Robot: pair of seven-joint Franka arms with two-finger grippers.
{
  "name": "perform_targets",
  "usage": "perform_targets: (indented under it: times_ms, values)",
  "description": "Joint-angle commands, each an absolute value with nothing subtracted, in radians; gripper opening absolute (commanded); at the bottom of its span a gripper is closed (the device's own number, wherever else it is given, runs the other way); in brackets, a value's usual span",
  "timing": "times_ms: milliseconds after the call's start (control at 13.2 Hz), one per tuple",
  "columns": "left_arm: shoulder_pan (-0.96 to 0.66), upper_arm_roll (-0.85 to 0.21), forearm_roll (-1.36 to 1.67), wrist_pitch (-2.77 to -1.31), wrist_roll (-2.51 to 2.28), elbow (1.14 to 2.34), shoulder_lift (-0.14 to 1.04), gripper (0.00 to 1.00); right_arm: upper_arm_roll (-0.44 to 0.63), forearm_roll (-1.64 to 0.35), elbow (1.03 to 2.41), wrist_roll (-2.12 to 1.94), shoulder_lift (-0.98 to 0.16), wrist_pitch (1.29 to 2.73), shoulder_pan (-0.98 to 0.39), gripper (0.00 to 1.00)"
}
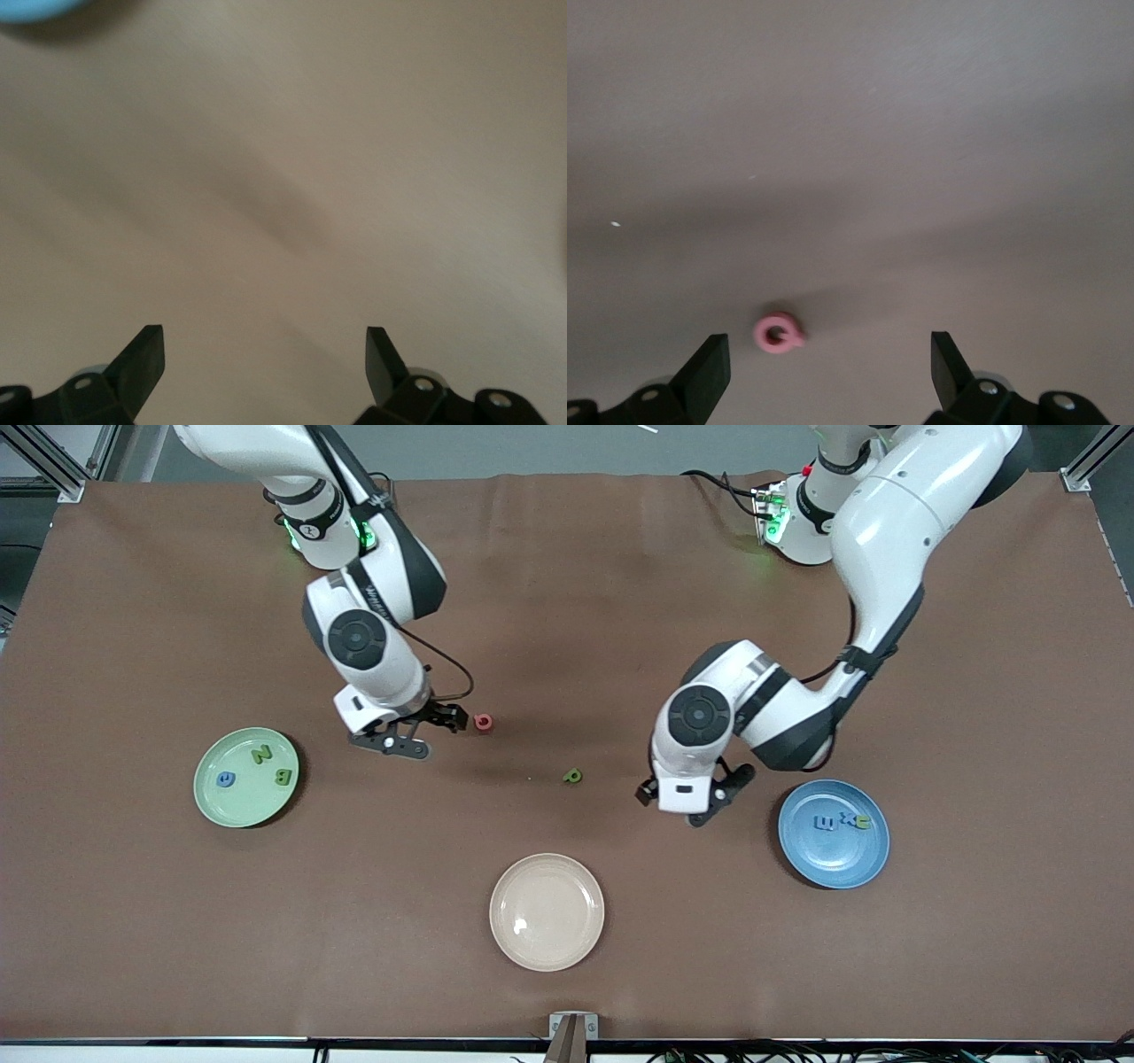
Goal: Sort upper and lower case letters into plates
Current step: 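Grasp the green a with the left gripper while the right gripper grasps pink G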
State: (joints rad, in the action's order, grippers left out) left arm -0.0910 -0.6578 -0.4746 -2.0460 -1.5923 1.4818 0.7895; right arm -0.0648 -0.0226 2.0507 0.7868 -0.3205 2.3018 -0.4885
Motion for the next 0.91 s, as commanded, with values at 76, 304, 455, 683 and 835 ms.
perform_targets:
  times_ms: [76,304,455,683,835]
  values:
    - [-0.207,-0.614,-0.462,-2.120,-1.739,1.390,0.891,0.97,-0.051,-0.035,2.115,0.896,-0.389,2.481,-0.558,1.00]
    - [-0.374,-0.467,-0.459,-2.170,-1.943,1.359,0.920,0.88,-0.051,-0.035,2.128,0.943,-0.428,2.531,-0.589,1.00]
    - [-0.452,-0.410,-0.457,-2.174,-2.046,1.289,0.968,0.81,-0.049,-0.035,2.131,0.946,-0.431,2.530,-0.592,1.00]
    - [-0.471,-0.410,-0.437,-2.174,-2.080,1.239,0.993,0.78,-0.049,-0.035,2.128,0.969,-0.451,2.534,-0.598,0.97]
    - [-0.489,-0.408,-0.431,-2.174,-2.082,1.239,0.994,0.77,-0.051,-0.035,2.128,0.969,-0.456,2.536,-0.603,0.93]
